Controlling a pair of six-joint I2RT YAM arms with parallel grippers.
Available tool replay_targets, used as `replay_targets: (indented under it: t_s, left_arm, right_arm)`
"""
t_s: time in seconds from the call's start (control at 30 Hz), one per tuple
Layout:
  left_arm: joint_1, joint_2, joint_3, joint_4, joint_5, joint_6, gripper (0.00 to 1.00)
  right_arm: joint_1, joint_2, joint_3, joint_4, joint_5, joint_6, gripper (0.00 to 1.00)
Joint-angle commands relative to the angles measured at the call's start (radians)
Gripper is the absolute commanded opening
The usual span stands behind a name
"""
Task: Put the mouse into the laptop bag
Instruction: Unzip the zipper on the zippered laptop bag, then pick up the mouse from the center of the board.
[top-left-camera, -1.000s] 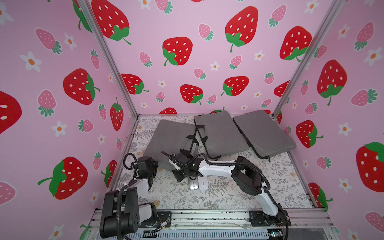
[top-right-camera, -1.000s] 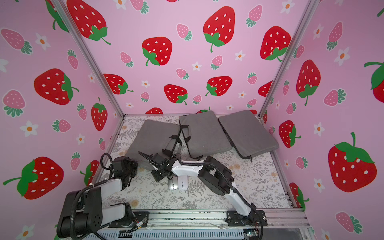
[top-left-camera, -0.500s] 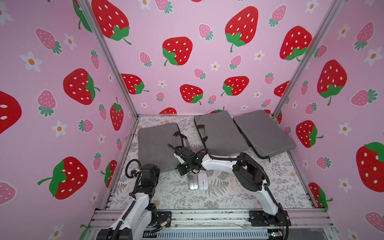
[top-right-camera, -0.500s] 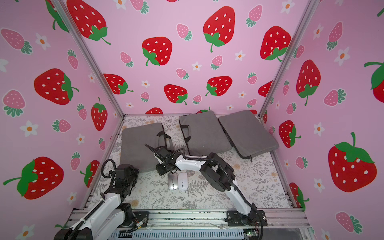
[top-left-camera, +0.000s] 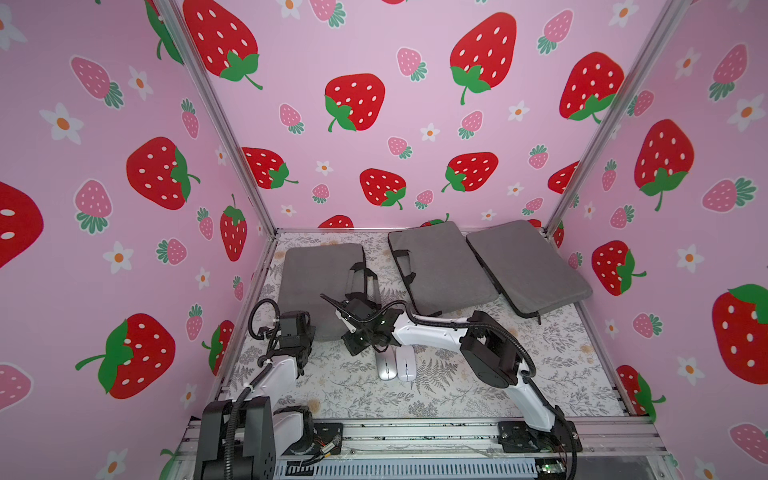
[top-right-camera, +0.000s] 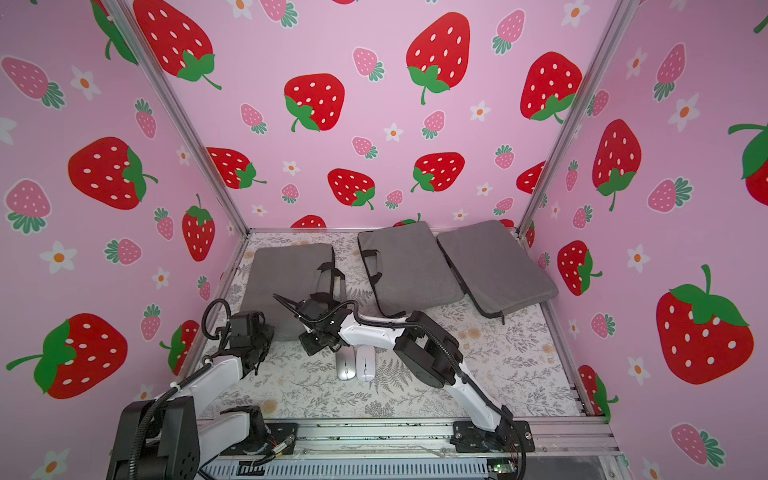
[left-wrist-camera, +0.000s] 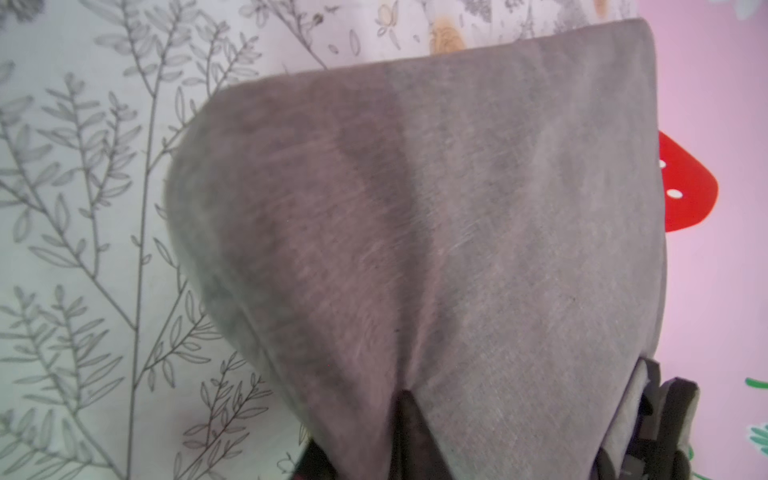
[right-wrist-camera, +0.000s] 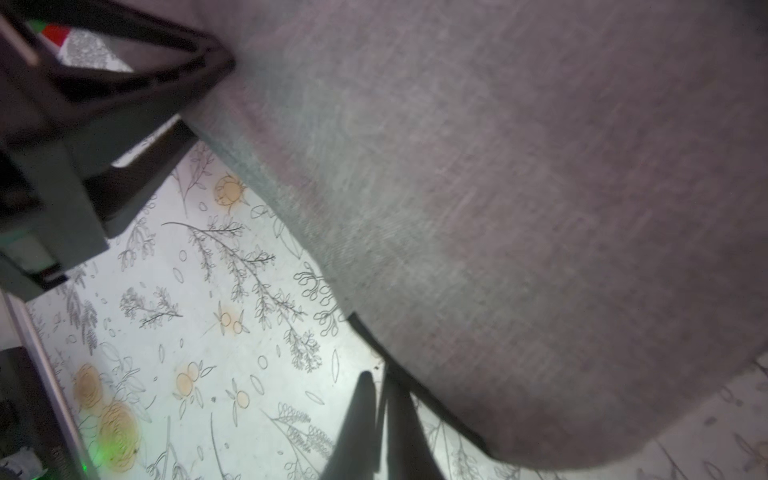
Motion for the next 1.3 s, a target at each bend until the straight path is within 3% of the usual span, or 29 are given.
replay_targets:
  t_s: [0.0, 0.07, 0.17, 0.33, 0.47, 0.6, 0.73, 0.83, 0.9, 1.0, 1.13, 1.27]
  left_arm:
    - [0.021, -0.014, 0.024, -0.153, 0.069, 0.047, 0.61]
    - [0.043, -0.068, 0.026, -0.201, 0.084, 0.061, 0.72]
    - [0.065, -0.178, 0.061, -0.311, 0.109, 0.093, 0.75]
    - [0.068, -0.333, 0.194, -0.487, 0.177, 0.149, 0.75]
    - [0.065, -0.334, 0.304, -0.501, 0.259, 0.185, 0.77]
    - [-0.016, -0.153, 0.518, -0.563, 0.320, 0.273, 0.78]
    - [-0.218, 0.058, 0.709, -0.608, 0.218, 0.326, 0.76]
    - [-0.339, 0.207, 0.860, -0.674, 0.092, 0.407, 0.72]
    - [-0.369, 0.296, 0.944, -0.751, -0.020, 0.441, 0.68]
    - [-0.383, 0.382, 0.932, -0.716, -0.149, 0.473, 0.69]
    - [-0.394, 0.524, 0.941, -0.653, -0.179, 0.550, 0.65]
    - [-0.426, 0.733, 1.109, -0.743, -0.235, 0.619, 0.61]
  right_arm:
    - [0.041, -0.044, -0.006, 0.038, -0.022, -0.002, 0.35]
    - [0.040, -0.108, -0.079, 0.062, 0.010, -0.005, 0.47]
    - [0.039, -0.223, -0.192, 0.092, 0.068, -0.011, 0.56]
    - [0.039, -0.440, -0.389, 0.119, 0.176, -0.010, 0.60]
    - [0.038, -0.599, -0.554, 0.115, 0.323, 0.007, 0.63]
    - [0.029, -0.730, -0.721, 0.106, 0.495, 0.064, 0.74]
    - [0.006, -0.778, -0.828, 0.071, 0.532, 0.157, 0.87]
    - [0.004, -0.757, -0.860, 0.078, 0.521, 0.206, 0.88]
    - [0.004, -0.728, -0.872, 0.115, 0.507, 0.236, 0.88]
    - [0.008, -0.690, -0.879, 0.150, 0.480, 0.275, 0.88]
    - [0.022, -0.668, -0.887, 0.180, 0.470, 0.279, 0.89]
    - [0.035, -0.657, -0.905, 0.195, 0.466, 0.291, 0.89]
